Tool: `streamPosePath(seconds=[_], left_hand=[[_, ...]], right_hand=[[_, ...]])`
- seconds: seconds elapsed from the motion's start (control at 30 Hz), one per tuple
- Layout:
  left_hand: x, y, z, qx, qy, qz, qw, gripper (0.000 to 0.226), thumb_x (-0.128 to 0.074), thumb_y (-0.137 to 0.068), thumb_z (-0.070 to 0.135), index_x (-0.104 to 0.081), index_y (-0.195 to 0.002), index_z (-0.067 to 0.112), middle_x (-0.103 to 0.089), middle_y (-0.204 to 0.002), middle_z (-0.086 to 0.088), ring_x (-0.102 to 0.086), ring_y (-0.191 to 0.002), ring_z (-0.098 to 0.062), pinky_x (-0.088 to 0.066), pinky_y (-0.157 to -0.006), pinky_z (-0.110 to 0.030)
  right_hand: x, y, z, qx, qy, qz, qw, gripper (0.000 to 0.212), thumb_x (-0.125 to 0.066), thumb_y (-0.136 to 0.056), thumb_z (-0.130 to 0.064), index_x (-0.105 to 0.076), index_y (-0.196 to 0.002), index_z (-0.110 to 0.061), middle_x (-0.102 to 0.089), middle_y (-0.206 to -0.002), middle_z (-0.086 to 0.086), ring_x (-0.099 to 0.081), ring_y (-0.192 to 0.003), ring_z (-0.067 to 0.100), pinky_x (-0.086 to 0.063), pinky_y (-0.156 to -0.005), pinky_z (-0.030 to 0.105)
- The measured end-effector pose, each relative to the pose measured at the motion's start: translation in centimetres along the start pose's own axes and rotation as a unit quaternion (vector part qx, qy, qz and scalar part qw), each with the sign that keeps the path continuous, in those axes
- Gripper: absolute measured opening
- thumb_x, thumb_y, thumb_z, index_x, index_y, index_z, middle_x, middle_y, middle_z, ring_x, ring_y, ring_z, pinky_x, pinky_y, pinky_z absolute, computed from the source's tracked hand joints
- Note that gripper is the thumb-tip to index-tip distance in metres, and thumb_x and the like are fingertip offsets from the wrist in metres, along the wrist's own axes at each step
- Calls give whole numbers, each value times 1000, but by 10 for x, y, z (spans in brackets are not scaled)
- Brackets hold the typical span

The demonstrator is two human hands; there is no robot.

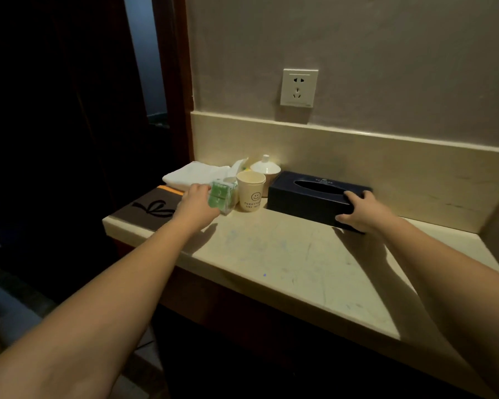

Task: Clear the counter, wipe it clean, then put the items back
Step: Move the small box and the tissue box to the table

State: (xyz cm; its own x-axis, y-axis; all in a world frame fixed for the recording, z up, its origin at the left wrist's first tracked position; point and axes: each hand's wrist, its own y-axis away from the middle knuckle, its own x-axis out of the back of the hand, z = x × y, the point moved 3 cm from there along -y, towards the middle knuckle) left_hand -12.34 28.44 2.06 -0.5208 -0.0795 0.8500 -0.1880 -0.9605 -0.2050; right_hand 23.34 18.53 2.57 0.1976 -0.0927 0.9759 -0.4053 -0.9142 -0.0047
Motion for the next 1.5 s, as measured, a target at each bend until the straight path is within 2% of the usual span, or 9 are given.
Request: streamPosePath(seconds=[0.3,0.47,0.6,0.7,0.97,1.07,1.2,1.33,1.5], left_hand=[[-4,-51,-8,-77,-61,-77,992,68,-69,-78,43,-47,-138,21,-51,-123,-8,-49,-115,-27,-43,-96,-40],[-8,-48,-15,-89,9,-58,994,57,-73,-81,33,-50,-129,15,-57,-109,0,-57,-91,-14,-46,-71,-29],[-6,-47,-20,-64,68,-33,995,81,-78,-77,34,-34,-142,13,-33,-141,-6,-44,-123,-21,-41,-102,-37],[-6,-51,-20,-28,124,-102,987,97,-80,-77,32,-20,-151,13,-40,-147,-6,-48,-125,-22,-44,-98,-33],[-8,-54,-29,-18,144,-174,974,52,-79,-78,20,-52,-122,20,-65,-104,8,-61,-90,-7,-49,-72,-24],[-5,-38,-29,-13,161,-146,976,38,-78,-78,20,-51,-105,24,-64,-95,9,-63,-86,-11,-50,-65,-26],[5,-9,-24,-6,188,-100,977,42,-78,-78,24,-51,-109,24,-67,-95,5,-67,-74,-16,-53,-61,-34],[12,28,-14,-10,281,-68,957,43,-79,-76,29,-53,-111,26,-66,-99,6,-66,-83,-21,-55,-68,-42],[7,80,26,-29,422,-82,902,40,-77,-78,20,-53,-110,28,-64,-107,8,-63,-98,-23,-47,-72,-38]], right_hand=[[0,-24,0,-23,15,-27,999,89,-63,-76,-66,-23,-148,-33,-10,-159,11,-39,-131,38,-42,-102,42],[-2,-25,2,-28,13,-20,999,91,-64,-75,-66,-22,-149,-33,-7,-160,11,-37,-134,38,-40,-104,43],[-2,-24,2,-32,12,-23,999,90,-64,-76,-65,-22,-149,-32,-6,-160,10,-35,-135,37,-38,-104,42],[-1,-21,1,-36,11,-28,999,90,-65,-77,-63,-22,-149,-31,-5,-160,9,-33,-137,36,-37,-105,42],[7,-14,-2,-51,16,-54,997,89,-71,-73,-59,-29,-145,-26,-17,-154,9,-40,-128,34,-42,-98,41],[8,-6,-1,-55,22,-49,997,91,-71,-73,-61,-28,-146,-27,-14,-156,8,-39,-129,35,-42,-100,41],[8,10,2,-56,23,-40,997,94,-70,-70,-65,-28,-146,-29,-16,-155,8,-42,-127,35,-44,-99,42],[14,39,12,-58,27,-20,998,93,-74,-65,-65,-35,-142,-30,-26,-149,8,-47,-121,32,-49,-92,42],[27,100,46,-52,29,10,998,92,-74,-66,-62,-33,-142,-31,-9,-158,3,-45,-126,33,-51,-91,45]])
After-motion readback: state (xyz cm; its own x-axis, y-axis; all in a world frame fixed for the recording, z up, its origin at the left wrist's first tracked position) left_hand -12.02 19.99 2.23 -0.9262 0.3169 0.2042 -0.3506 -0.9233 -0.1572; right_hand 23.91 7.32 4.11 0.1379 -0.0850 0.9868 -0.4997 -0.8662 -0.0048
